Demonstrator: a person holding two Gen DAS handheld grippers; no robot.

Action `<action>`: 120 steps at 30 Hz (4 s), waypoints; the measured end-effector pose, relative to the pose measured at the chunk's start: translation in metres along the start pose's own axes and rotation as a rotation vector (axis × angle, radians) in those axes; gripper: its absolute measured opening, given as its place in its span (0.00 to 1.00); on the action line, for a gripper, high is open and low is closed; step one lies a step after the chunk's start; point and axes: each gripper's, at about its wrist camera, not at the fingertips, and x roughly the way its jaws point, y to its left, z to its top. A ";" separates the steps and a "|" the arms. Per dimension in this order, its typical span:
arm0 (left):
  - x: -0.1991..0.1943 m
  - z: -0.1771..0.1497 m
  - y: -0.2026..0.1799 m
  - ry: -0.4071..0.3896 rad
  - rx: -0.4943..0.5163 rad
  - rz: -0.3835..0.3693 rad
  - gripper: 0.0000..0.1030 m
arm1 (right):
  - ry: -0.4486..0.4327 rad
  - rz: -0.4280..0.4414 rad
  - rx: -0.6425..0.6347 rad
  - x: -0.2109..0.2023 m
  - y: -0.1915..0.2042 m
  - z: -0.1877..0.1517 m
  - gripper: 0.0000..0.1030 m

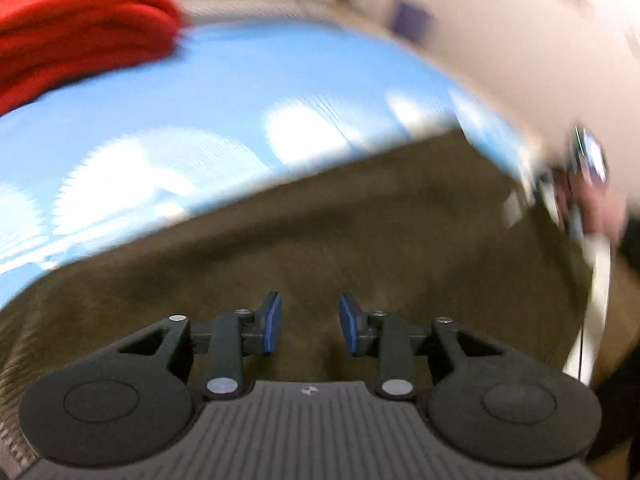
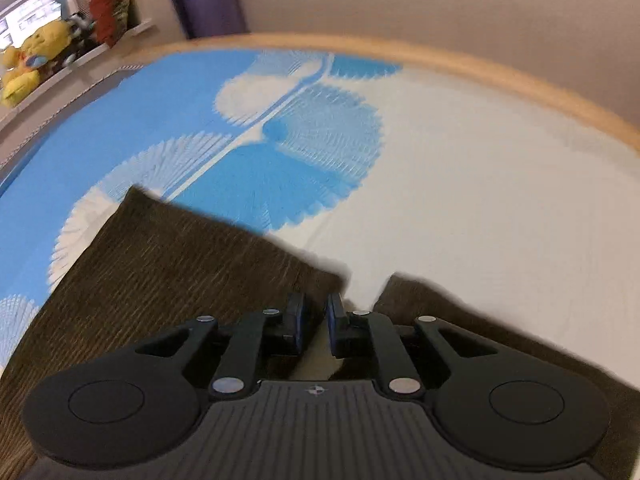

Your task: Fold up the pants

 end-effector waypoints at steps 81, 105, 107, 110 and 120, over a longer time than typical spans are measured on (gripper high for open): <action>-0.135 -0.192 0.110 0.197 -0.333 0.461 0.09 | 0.320 0.090 -0.151 -0.099 -0.174 -0.058 0.11; -0.126 -0.182 0.053 0.237 -0.131 0.363 0.33 | 0.082 0.209 -0.283 -0.157 -0.157 -0.046 0.27; -0.097 -0.198 0.050 0.429 -0.074 0.395 0.34 | 0.039 0.265 -0.321 -0.171 -0.146 -0.047 0.29; -0.096 -0.195 0.047 0.418 -0.037 0.408 0.35 | -0.011 0.338 -0.365 -0.192 -0.131 -0.050 0.31; -0.141 -0.156 0.039 0.054 -0.117 0.496 0.54 | -0.113 0.596 -0.453 -0.278 -0.071 -0.048 0.37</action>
